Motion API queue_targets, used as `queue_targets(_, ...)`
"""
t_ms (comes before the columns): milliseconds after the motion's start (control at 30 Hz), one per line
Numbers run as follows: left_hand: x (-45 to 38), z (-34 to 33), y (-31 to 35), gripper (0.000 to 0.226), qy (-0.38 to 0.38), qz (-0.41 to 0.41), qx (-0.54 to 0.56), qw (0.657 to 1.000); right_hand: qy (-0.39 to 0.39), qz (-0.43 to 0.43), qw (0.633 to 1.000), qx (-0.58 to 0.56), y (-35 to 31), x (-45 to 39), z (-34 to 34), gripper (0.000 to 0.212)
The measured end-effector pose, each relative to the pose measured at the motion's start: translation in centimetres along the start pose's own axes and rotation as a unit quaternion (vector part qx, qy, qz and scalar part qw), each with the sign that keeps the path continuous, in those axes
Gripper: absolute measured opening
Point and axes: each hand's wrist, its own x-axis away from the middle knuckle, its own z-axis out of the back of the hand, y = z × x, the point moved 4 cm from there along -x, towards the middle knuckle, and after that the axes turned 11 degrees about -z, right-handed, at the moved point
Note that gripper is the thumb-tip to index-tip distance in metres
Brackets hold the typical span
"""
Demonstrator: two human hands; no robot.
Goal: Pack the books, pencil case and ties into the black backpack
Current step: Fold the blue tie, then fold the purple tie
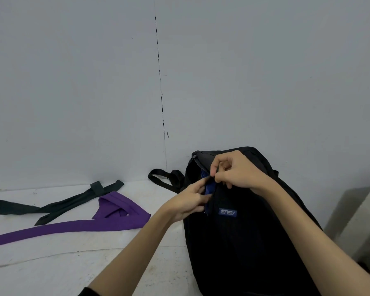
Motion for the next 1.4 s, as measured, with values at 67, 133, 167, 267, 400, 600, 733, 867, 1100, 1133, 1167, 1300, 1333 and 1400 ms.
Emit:
queue_targets(67, 0.3, 0.2, 0.2, 0.053, -0.001, -0.033, -0.081, 0.996, -0.002, -0.001, 1.000, 0.002, 0.0, 0.0, -0.1, 0.022)
queue_targets(133, 0.4, 0.1, 0.7, 0.047, 0.033, -0.082, -0.219, 0.972, -0.001, -0.002, 1.000, 0.003, -0.1, 0.0, -0.2, 0.021)
queue_targets(167, 0.3, 0.0, 0.7, 0.043, 0.054, -0.105, -0.274, 0.955, 0.000, -0.003, 1.000, 0.004, -0.1, -0.1, -0.2, 0.021)
queue_targets(267, 0.2, -0.2, 0.5, 0.034, 0.096, -0.132, -0.344, 0.925, 0.002, -0.005, 1.000, 0.004, 0.0, 0.0, -0.3, 0.020)
queue_targets(400, 0.4, 0.9, 0.1, 0.015, 0.183, -0.103, -0.180, 0.961, 0.007, -0.013, 1.000, -0.005, 0.4, 0.0, -0.5, 0.020)
queue_targets(600, 1.3, 1.0, 0.0, 0.025, 0.150, -0.075, -0.126, 0.978, 0.007, -0.037, 0.999, -0.006, 1.3, -0.4, -1.8, 0.019)
queue_targets(733, 2.5, 2.6, 0.7, 0.013, 0.195, -0.070, -0.111, 0.972, -0.028, -0.063, 0.994, 0.082, 2.0, -0.5, -3.0, 0.021)
queue_targets(867, 5.7, 7.8, 0.4, 0.013, 0.235, -0.052, -0.173, 0.955, 0.076, -0.016, 0.980, 0.180, 0.0, 0.0, -3.6, 0.021)
queue_targets(1100, 12.7, 19.1, -4.8, 0.028, 0.244, 0.074, -0.432, 0.865, -0.026, 0.065, 0.986, 0.154, -4.7, -1.7, -12.4, 0.019)
queue_targets(1133, 13.6, 20.6, -5.5, 0.035, 0.244, 0.089, -0.467, 0.845, -0.062, 0.065, 0.983, 0.159, -4.9, -2.3, -14.6, 0.016)
queue_targets(1167, 14.6, 22.1, -6.1, 0.040, 0.241, 0.103, -0.494, 0.829, -0.096, 0.065, 0.980, 0.160, -5.0, -3.0, -16.9, 0.014)
queue_targets(1300, 17.5, 26.3, -7.9, 0.054, 0.199, 0.171, -0.563, 0.784, -0.190, 0.049, 0.962, 0.187, -4.7, -5.5, -25.3, 0.022)
queue_targets(1333, 18.0, 27.2, -8.2, 0.055, 0.187, 0.187, -0.579, 0.772, -0.207, 0.043, 0.958, 0.193, -4.7, -6.0, -27.3, 0.032)
queue_targets(1400, 18.5, 28.0, -8.5, 0.053, 0.179, 0.191, -0.588, 0.765, -0.218, 0.032, 0.956, 0.194, -4.8, -6.8, -30.2, 0.043)
